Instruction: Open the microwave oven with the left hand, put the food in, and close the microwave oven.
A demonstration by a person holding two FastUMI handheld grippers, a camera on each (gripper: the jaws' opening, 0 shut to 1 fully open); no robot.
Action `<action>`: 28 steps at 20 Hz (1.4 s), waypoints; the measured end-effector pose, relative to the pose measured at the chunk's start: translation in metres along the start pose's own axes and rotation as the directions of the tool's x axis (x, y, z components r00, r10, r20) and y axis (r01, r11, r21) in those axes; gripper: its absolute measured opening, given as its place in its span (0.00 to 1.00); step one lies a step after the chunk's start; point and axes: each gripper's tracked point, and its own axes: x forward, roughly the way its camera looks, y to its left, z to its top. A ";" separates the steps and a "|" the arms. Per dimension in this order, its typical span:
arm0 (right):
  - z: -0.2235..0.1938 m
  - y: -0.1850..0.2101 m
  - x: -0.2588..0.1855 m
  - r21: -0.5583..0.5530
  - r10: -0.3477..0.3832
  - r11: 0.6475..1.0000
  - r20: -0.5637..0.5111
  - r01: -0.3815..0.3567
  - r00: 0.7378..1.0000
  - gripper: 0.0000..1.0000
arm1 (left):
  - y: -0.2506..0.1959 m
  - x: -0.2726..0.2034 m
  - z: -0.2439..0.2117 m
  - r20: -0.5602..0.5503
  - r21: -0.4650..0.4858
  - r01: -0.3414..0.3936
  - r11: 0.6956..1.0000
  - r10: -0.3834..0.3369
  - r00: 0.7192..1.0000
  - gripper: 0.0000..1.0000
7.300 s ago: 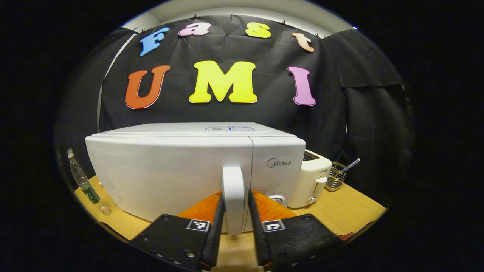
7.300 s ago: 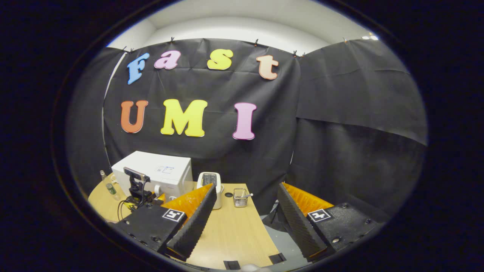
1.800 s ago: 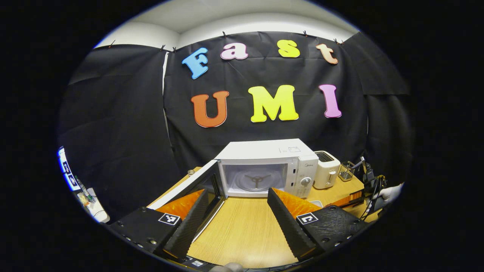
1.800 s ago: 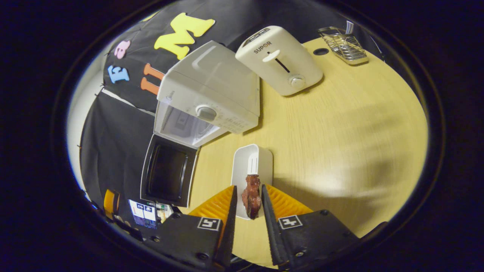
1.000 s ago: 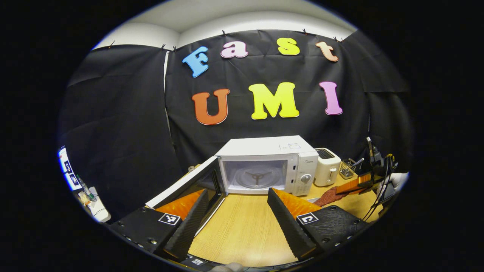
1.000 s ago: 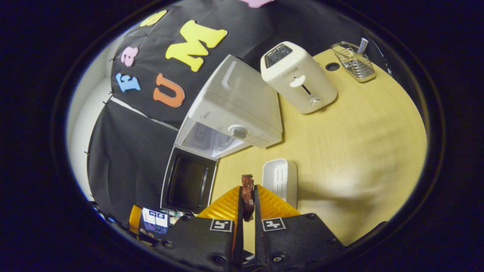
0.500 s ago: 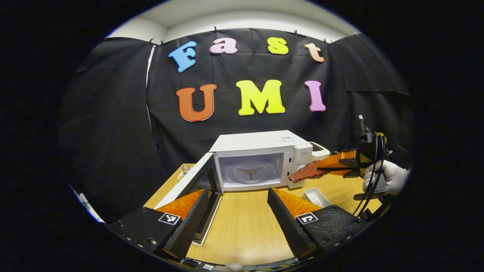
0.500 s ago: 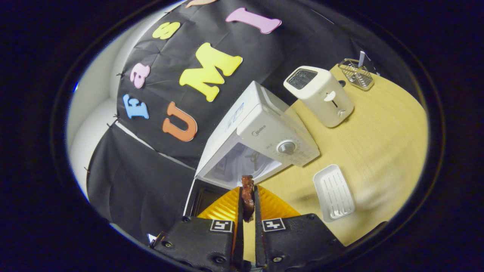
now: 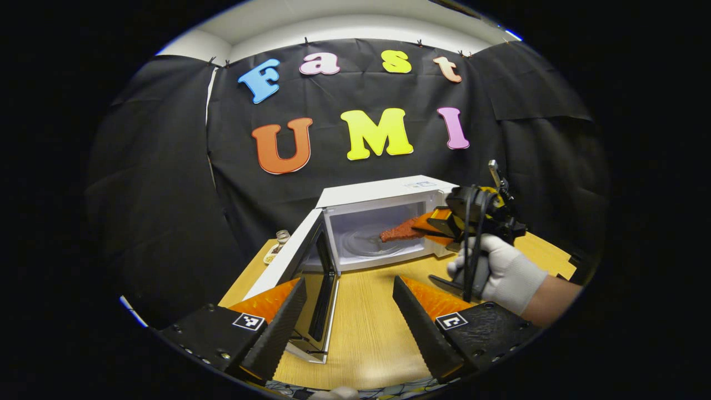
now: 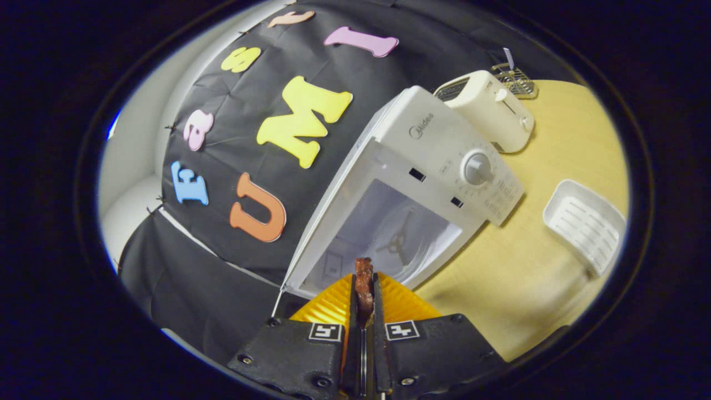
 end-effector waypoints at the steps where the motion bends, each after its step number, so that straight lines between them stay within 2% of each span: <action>1: -0.008 0.005 0.012 0.006 0.003 1.000 0.014 -0.003 1.000 0.15 | 0.003 0.001 -0.006 0.003 -0.009 0.002 1.000 -0.002 1.000 0.96; 3: -0.023 0.016 0.034 0.046 0.020 0.999 0.017 -0.021 1.000 0.15 | 0.012 0.004 -0.015 0.000 -0.020 0.000 1.000 0.000 1.000 0.96; 5: -0.029 0.013 0.061 0.087 -0.007 0.996 0.053 0.002 0.999 0.15 | 0.017 0.006 -0.022 0.012 -0.033 0.007 0.999 -0.007 1.000 0.96; 7: -0.032 -0.002 0.086 0.075 -0.066 0.995 0.073 0.061 0.995 0.15 | 0.024 0.010 -0.026 0.012 -0.029 -0.007 1.000 0.008 1.000 0.95; 10: -0.030 -0.016 0.114 0.080 -0.108 0.992 0.110 0.099 0.988 0.15 | 0.030 0.010 -0.024 0.027 -0.059 -0.010 0.998 0.011 1.000 0.95; 14: -0.024 -0.029 0.139 0.021 -0.143 0.990 0.179 0.142 0.973 0.15 | 0.029 0.011 -0.023 0.023 -0.073 0.000 0.997 0.001 1.000 0.95; 18: -0.028 -0.037 0.159 0.019 -0.163 0.987 0.181 0.162 0.970 0.15 | 0.030 0.012 -0.022 0.027 -0.098 0.005 0.995 -0.003 1.000 0.95; 23: -0.032 -0.044 0.168 -0.073 -0.161 0.981 0.201 0.179 0.966 0.18 | 0.024 0.013 -0.022 0.035 -0.081 0.011 0.997 -0.008 0.999 0.95; 28: -0.033 -0.050 0.164 -0.230 -0.180 0.947 0.193 0.223 0.965 0.27 | 0.023 0.017 -0.024 0.029 -0.100 0.009 0.995 -0.006 1.000 0.95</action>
